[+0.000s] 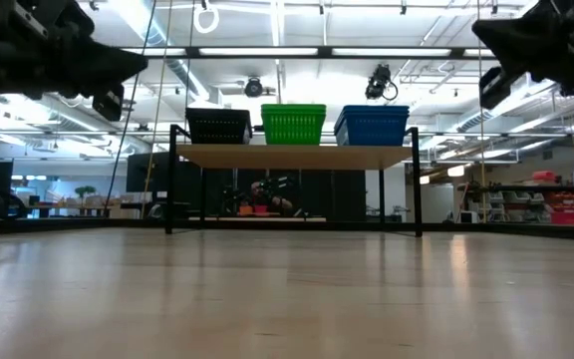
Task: Stack baskets on shelf by color
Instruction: Return to Home Position
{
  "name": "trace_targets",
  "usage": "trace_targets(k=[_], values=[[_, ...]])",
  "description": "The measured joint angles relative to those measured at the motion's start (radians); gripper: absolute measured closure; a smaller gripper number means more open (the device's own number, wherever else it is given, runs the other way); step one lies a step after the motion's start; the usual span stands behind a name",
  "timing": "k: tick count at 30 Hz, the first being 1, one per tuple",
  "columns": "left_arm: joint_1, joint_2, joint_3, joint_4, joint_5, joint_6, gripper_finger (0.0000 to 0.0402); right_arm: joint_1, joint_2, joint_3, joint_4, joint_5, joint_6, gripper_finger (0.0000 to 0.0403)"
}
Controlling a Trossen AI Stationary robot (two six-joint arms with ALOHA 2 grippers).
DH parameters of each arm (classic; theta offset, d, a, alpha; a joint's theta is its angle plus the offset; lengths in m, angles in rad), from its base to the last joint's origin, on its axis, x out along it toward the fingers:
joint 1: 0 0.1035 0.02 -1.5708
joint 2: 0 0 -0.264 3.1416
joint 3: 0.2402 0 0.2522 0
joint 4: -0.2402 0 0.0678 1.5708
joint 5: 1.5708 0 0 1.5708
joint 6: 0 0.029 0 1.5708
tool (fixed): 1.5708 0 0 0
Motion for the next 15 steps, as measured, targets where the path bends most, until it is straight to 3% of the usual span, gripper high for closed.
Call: trace_targets(k=[8, 15], values=[[0.001, 0.000, 0.000, -0.120, -0.040, 0.006, 0.0387, 0.000, 0.000, 0.000, -0.219, 0.000, -0.059, 0.0394], [0.001, 0.000, 0.000, -0.123, -0.041, 0.097, 0.0392, 0.001, 0.000, 0.000, -0.239, -0.001, -0.071, 0.0394]])
